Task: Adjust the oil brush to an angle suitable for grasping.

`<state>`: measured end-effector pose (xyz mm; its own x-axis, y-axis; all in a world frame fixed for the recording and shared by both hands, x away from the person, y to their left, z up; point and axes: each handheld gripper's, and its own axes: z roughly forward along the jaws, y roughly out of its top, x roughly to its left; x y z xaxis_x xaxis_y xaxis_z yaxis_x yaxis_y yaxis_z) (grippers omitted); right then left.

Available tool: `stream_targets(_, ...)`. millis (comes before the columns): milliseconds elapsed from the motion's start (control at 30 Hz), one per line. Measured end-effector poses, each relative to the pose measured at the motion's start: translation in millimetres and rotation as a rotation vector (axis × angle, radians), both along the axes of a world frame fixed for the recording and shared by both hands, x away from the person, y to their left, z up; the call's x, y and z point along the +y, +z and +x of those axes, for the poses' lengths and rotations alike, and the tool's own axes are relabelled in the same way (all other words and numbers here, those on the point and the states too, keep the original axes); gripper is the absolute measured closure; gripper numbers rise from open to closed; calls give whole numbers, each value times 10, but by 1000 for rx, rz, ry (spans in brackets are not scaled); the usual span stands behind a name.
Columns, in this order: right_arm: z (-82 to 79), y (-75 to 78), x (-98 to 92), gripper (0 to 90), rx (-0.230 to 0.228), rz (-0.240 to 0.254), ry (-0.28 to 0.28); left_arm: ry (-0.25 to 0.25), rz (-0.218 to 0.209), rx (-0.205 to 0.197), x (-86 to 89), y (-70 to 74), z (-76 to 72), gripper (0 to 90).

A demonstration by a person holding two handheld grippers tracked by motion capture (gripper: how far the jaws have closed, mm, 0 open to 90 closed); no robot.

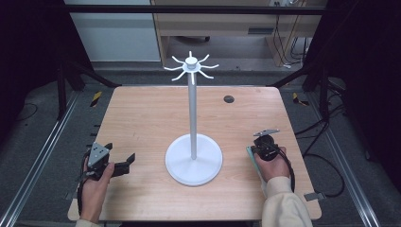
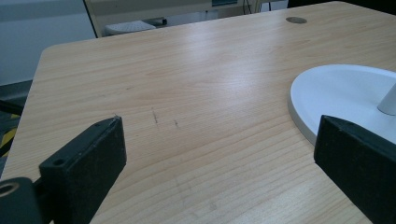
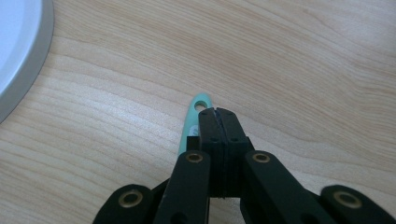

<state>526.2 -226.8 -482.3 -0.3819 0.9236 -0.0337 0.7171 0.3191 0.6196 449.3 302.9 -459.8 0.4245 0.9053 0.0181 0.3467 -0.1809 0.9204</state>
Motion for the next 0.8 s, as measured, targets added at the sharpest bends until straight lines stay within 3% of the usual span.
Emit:
stream_targets(500,7,-34,-23,900,21,7,0,2,-3,-2,4,5,3,19)
stream_targets(667,2,-33,-2,900,23,22,28,5,-5,-1,2,7,2,20)
stream_targets(733,-15,-28,52,900,34,48,76,4,-5,0,1,7,2,20)
stream_targets(800,-21,-30,74,900,32,42,88,4,-5,0,2,6,2,19)
